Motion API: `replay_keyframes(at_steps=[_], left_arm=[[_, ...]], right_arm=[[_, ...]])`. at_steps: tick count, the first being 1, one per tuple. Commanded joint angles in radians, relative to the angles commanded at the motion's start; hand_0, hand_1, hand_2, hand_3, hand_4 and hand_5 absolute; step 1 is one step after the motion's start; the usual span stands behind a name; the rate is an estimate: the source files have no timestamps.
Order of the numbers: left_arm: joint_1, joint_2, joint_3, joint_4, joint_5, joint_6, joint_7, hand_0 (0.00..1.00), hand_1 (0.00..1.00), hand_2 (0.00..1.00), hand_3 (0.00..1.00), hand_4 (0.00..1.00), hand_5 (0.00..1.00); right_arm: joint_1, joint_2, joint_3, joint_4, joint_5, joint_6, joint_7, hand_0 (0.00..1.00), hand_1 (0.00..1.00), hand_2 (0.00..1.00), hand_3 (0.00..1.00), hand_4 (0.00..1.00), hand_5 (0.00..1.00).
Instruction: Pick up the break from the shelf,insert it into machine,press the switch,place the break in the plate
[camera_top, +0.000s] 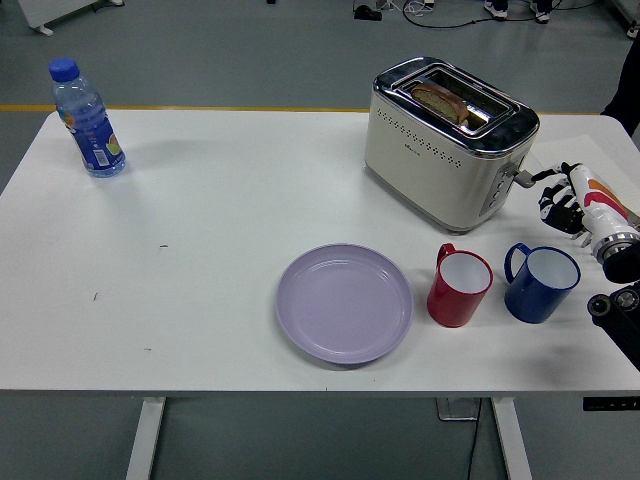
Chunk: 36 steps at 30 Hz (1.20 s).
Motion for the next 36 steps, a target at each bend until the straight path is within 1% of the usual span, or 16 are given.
replay_keyframes(at_steps=[16,27,36], left_arm=[[0.001,0.000,-0.008,0.000,0.014,0.000,0.005,0.702,0.640,0.734,0.694,0.538,0.923],[0.006,0.000,-0.013,0.000,0.023,-0.001,0.006,0.702,0.639,0.733,0.695,0.538,0.925],[0.008,0.000,-0.013,0.000,0.022,-0.001,0.005,0.702,0.639,0.733,0.694,0.538,0.923]], right_arm=[[0.004,0.024,-0.016,-0.038,0.002,0.001,0.002,0.290,0.300,0.385,0.614,0.361,0.002],[0.001,0.024,-0.017,-0.056,0.004,0.002,0.003,0.291,0.301,0.386,0.614,0.364,0.002],[-0.005,0.016,0.009,-0.046,-0.003,0.000,0.002,0.291,0.302,0.386,0.614,0.365,0.002]])
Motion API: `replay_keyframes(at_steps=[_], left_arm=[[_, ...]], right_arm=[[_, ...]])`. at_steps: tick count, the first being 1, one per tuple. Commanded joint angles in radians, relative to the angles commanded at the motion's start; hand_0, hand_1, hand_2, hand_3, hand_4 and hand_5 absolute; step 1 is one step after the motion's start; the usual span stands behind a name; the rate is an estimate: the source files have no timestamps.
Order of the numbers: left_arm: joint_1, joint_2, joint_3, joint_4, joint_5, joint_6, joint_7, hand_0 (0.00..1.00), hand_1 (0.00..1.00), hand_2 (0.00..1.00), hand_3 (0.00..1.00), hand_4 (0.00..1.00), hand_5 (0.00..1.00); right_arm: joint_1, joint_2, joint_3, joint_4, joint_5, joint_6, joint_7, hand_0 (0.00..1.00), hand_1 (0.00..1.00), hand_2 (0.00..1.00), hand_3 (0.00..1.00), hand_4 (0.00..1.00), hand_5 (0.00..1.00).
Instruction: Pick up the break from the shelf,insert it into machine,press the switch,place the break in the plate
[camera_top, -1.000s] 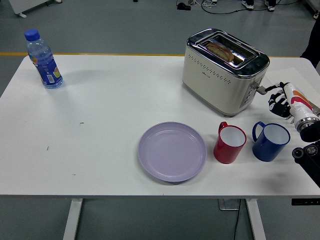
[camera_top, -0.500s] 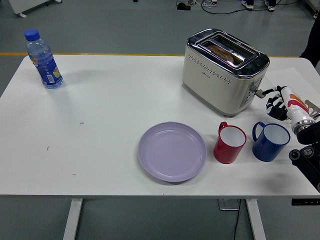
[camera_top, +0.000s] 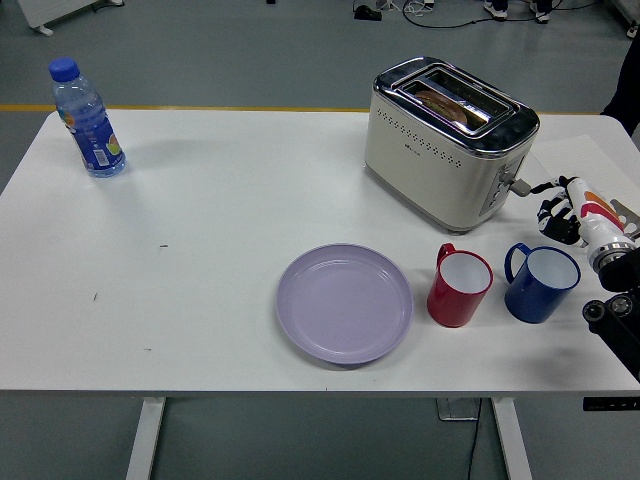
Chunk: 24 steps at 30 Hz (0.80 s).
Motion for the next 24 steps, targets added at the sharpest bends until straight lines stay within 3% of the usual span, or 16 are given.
replay_keyframes(at_steps=[17,24], left_arm=[[-0.003,0.000,-0.001,0.000,-0.007,0.000,-0.002,0.702,0.639,0.732,0.694,0.539,0.926],[-0.003,0.000,-0.001,0.000,-0.010,0.001,-0.002,0.702,0.638,0.732,0.694,0.539,0.927]], right_arm=[[-0.016,-0.040,0.144,0.033,-0.046,-0.014,-0.016,0.293,0.305,0.389,0.616,0.362,0.002],[-0.007,-0.061,0.170,0.077,-0.059,-0.030,-0.015,0.328,0.342,0.428,0.630,0.336,0.002]])
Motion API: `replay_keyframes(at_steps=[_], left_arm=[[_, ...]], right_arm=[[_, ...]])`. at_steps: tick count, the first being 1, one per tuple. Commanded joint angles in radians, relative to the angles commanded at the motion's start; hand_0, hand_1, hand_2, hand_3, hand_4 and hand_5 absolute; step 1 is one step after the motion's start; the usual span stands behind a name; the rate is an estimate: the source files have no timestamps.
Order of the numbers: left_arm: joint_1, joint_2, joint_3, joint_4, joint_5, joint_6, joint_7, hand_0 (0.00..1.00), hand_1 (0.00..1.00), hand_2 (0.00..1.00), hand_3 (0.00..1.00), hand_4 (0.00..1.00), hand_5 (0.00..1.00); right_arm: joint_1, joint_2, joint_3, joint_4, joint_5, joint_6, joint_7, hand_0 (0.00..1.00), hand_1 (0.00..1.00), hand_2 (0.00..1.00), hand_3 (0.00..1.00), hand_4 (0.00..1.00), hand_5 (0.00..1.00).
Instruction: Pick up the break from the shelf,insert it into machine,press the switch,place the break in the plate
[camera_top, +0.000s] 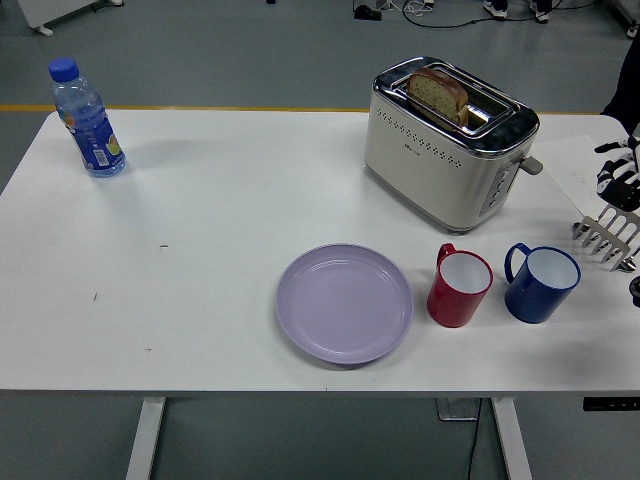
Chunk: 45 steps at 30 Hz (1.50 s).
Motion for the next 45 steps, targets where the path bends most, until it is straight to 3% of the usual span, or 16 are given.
replay_keyframes(at_steps=[1,6,7,17,30,31,37,45], left_arm=[[0.000,0.000,0.000,0.000,0.000,0.000,0.000,0.701,0.638,0.731,0.694,0.539,0.927],[-0.001,0.000,-0.002,0.000,0.003,0.000,0.001,0.701,0.638,0.731,0.694,0.539,0.927],[-0.001,0.000,-0.003,0.000,0.004,0.000,0.001,0.701,0.637,0.731,0.694,0.539,0.927],[-0.004,0.000,-0.001,0.000,0.001,0.001,0.001,0.700,0.633,0.732,0.694,0.539,0.926],[-0.006,0.000,0.004,0.000,-0.004,0.002,0.001,0.700,0.632,0.731,0.693,0.539,0.925],[-0.006,0.000,0.004,0.000,-0.004,0.003,0.001,0.700,0.630,0.731,0.694,0.539,0.925],[-0.004,0.000,0.005,0.000,0.002,0.003,0.004,0.700,0.630,0.731,0.693,0.539,0.925],[0.000,0.000,0.009,0.000,0.008,0.002,0.005,0.701,0.629,0.731,0.692,0.539,0.923]], right_arm=[[0.004,-0.003,0.003,0.009,0.002,0.002,-0.001,0.481,0.500,0.575,0.750,0.488,0.140],[0.037,-0.022,0.004,0.054,0.021,0.026,-0.004,0.481,0.500,0.575,0.750,0.488,0.140],[0.041,-0.023,0.004,0.058,0.022,0.028,-0.004,0.708,0.676,0.795,0.838,0.587,0.224],[0.137,-0.033,-0.039,0.081,0.053,0.050,-0.004,0.752,0.713,0.835,0.850,0.621,0.263],[0.310,0.006,-0.189,0.081,0.089,0.124,-0.040,0.795,0.737,0.830,0.834,0.670,0.287],[0.317,0.010,-0.196,0.077,0.083,0.131,-0.046,0.790,0.729,0.790,0.813,0.699,0.277],[0.421,0.056,-0.293,0.018,0.015,0.220,-0.118,0.787,0.725,0.776,0.806,0.702,0.275],[0.488,0.116,-0.335,-0.058,-0.017,0.253,-0.143,0.788,0.716,0.765,0.805,0.707,0.279]])
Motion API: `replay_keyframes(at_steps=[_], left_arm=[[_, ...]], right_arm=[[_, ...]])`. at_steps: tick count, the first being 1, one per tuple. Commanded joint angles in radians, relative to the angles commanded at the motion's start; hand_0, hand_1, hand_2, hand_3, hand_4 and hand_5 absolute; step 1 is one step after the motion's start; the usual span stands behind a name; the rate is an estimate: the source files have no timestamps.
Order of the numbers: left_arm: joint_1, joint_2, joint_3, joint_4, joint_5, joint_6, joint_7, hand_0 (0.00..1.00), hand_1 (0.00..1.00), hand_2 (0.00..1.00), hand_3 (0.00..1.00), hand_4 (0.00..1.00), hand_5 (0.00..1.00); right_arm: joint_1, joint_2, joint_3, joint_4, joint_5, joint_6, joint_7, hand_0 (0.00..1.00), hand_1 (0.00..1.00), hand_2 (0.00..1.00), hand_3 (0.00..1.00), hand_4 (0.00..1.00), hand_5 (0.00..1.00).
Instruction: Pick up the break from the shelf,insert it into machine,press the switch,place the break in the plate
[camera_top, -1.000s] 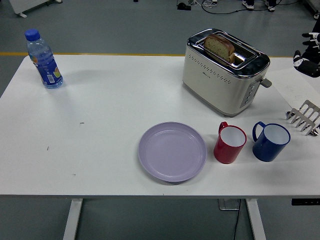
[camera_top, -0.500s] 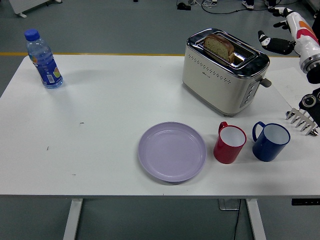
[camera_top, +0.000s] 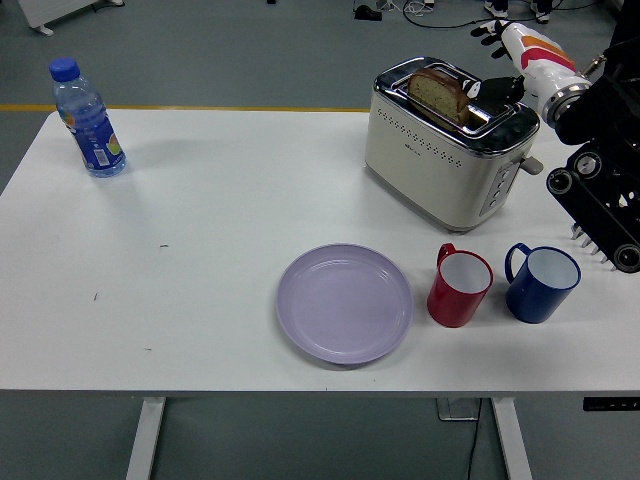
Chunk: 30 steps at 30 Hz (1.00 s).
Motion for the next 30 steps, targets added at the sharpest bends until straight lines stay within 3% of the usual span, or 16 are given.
replay_keyframes(at_steps=[15,28,30], left_arm=[[0.001,0.003,0.005,0.000,-0.004,0.000,-0.002,0.701,0.627,0.731,0.692,0.539,0.923],[-0.005,0.007,0.014,0.000,-0.019,0.004,-0.007,0.702,0.625,0.731,0.693,0.539,0.924],[-0.006,0.007,0.017,0.000,-0.022,0.005,-0.008,0.702,0.620,0.730,0.692,0.540,0.925]], right_arm=[[0.040,0.073,-0.039,-0.053,0.000,0.020,-0.004,0.800,0.723,0.774,0.812,0.722,0.269],[0.094,0.141,-0.080,-0.184,-0.062,0.031,-0.021,0.795,0.716,0.772,0.811,0.743,0.285],[0.101,0.151,-0.081,-0.207,-0.068,0.030,-0.023,0.750,0.675,0.724,0.794,0.747,0.288]])
